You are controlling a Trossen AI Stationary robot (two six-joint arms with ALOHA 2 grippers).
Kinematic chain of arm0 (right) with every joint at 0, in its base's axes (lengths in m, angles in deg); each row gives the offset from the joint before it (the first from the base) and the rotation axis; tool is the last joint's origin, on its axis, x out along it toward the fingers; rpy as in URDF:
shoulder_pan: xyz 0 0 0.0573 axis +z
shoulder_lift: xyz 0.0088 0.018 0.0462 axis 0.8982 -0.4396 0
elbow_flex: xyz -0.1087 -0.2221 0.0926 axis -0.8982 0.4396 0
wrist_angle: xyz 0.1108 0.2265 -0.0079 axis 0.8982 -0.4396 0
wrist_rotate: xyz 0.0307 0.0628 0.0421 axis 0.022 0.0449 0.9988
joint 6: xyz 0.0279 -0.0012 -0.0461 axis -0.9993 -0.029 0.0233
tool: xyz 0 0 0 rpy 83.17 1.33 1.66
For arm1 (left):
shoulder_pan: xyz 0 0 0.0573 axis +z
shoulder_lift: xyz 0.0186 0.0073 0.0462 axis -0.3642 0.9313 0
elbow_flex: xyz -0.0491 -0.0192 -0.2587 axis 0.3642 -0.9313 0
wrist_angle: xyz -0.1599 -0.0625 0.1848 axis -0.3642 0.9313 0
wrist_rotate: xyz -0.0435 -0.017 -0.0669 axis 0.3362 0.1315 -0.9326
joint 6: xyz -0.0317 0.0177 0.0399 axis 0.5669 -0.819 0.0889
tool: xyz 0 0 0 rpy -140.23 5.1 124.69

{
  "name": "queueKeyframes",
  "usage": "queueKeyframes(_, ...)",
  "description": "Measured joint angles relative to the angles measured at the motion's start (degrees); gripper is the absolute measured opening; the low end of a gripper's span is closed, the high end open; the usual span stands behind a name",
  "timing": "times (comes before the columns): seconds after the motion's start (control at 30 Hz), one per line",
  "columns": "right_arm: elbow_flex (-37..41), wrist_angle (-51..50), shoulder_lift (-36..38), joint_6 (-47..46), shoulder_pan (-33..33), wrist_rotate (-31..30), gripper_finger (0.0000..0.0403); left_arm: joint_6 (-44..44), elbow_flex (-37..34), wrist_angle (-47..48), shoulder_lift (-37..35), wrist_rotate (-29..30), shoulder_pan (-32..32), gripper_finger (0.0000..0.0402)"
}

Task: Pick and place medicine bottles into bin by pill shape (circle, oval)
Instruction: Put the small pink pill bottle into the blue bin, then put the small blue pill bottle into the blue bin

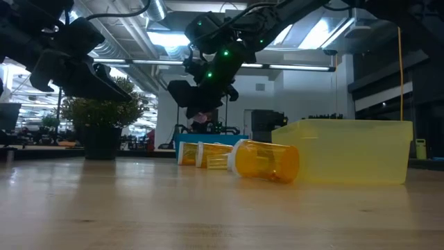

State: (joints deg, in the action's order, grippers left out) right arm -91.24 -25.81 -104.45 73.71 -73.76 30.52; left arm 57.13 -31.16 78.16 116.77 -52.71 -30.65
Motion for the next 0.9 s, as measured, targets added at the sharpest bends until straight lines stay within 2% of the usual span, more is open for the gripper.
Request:
queueKeyframes(0.33,0.0,-0.7,0.0,-1.4,-2.9,0.6,0.0214,0.0,0.0,0.0,0.0,0.0,0.0,0.0169)
queueKeyframes(0.47,-0.9,-1.7,0.0,-1.4,-3.1,1.9,0.0230,0.0,0.0,0.0,0.0,0.0,0.0,0.0169)
queueKeyframes(0.57,-4.9,-4.1,0.0,-1.5,-2.7,2.7,0.0230,0.1,0.0,0.0,0.0,0.0,0.0,0.0169)
queueKeyframes(0.73,-16.2,-17.8,0.0,-2.9,-0.2,9.4,0.0221,0.0,0.0,0.0,0.0,0.0,0.0,0.0169)
queueKeyframes(0.9,-25.1,-36.3,0.1,-3.3,4.1,12.5,0.0211,0.0,0.0,0.0,0.0,0.0,0.0,0.0169)
